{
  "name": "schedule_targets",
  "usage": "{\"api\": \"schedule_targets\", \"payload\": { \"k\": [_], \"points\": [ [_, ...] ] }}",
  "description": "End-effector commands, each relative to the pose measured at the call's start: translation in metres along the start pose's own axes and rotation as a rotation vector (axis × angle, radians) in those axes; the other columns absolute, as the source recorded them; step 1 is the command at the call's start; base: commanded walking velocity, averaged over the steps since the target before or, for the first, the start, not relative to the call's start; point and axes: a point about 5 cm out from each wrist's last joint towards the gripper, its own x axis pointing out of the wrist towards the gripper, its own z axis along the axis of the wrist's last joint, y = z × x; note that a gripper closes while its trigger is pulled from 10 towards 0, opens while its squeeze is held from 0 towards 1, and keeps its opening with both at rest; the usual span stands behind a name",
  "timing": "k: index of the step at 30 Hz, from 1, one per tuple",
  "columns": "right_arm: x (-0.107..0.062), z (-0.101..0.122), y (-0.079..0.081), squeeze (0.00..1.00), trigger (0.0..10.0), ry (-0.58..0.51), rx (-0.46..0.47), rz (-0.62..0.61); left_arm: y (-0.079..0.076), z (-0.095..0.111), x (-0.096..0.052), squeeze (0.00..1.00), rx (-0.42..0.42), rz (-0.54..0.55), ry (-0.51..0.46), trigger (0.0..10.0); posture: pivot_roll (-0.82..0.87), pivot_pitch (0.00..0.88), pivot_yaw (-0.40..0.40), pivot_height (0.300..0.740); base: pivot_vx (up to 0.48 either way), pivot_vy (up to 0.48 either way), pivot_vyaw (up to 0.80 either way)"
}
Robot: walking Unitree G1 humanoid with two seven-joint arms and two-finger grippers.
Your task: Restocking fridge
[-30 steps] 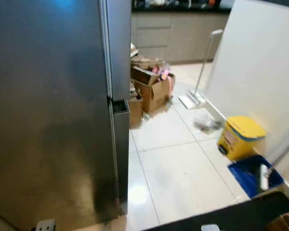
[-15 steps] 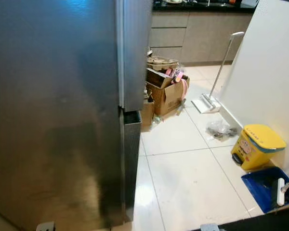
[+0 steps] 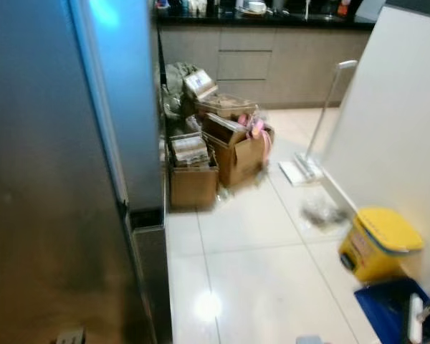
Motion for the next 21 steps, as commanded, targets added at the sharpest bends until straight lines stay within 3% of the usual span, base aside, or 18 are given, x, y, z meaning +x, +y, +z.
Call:
{"api": "schedule_targets", "payload": {
  "k": [1,5,21],
  "points": [
    [0.0003,0.0108,-0.0031,0.00,10.0,-0.029,-0.012,-0.002,0.0017,-0.0120,-0.0027,0.00,-0.012,0.003,0.040,10.0,-0.04,0.000,-0.028,0.740,0.262,-0.398,0.78],
    [0.0004,0.0101,-0.0010,0.00,10.0,-0.027,-0.011,0.014,0.0032,-0.0120,-0.0028,0.00,-0.011,0.023,0.042,10.0,-0.04,0.000,-0.028,0.740,0.066,-0.296,0.79],
    [0.0004,0.0100,0.0003,0.00,10.0,-0.031,-0.011,0.027,0.0064,-0.0156,-0.0038,0.00,-0.003,0.051,0.070,10.0,-0.05,0.000,-0.027,0.740,0.000,0.000,0.00]
  ]
}}
